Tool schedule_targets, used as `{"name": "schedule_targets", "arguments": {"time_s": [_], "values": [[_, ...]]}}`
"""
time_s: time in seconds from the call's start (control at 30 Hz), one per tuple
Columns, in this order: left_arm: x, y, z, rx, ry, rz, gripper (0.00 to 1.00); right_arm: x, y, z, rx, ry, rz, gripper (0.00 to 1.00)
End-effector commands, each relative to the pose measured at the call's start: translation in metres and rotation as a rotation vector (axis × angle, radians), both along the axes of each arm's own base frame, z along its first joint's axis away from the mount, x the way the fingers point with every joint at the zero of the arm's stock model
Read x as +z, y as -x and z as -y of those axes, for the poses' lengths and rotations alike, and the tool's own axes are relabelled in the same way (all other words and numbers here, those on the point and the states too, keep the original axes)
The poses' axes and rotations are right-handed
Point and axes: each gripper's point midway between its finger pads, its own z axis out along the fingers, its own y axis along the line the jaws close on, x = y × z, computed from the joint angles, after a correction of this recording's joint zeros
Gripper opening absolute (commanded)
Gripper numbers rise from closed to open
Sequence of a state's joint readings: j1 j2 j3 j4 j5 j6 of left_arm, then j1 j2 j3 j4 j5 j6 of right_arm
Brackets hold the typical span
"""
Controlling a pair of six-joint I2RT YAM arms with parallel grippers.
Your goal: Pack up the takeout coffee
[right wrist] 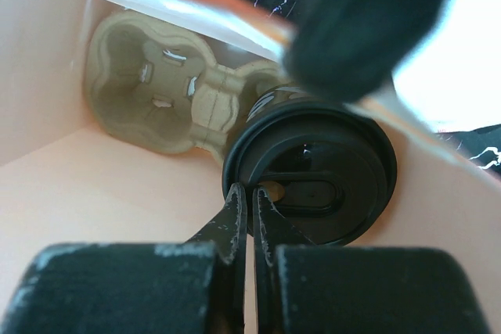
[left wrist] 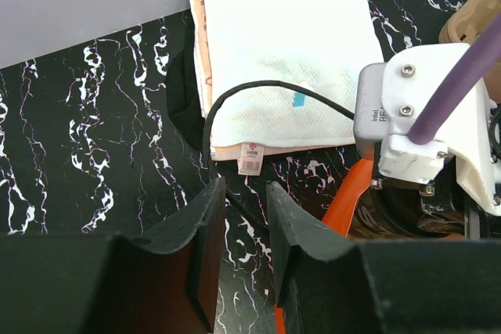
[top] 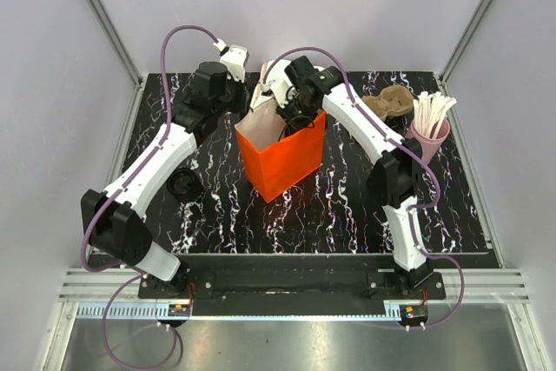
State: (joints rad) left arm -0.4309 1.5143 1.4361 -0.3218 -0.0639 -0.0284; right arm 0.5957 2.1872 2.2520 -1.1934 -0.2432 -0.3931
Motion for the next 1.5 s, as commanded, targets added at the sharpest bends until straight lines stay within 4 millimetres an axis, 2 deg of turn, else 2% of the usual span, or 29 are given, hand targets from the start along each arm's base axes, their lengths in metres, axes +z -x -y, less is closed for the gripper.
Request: {"name": "schedule_targets", "arguments": {"time_s": [0.0,0.97,1.47], "values": [[0.024,-0.001,0.004,-0.002,0.04,0.055,0.31,0.026,-0.002,0.0,0.01,-0.014,0.083,0.0],[0.026,0.0,0.002,0.001,0.039,0.059,0.31,0.016,-0.001,0.002,0.01,0.0,0.069,0.0],[0.027,0.0,0.003,0.0,0.041,0.061,0.31,0.012,0.007,0.003,0.026,0.0,0.038,0.0]]}}
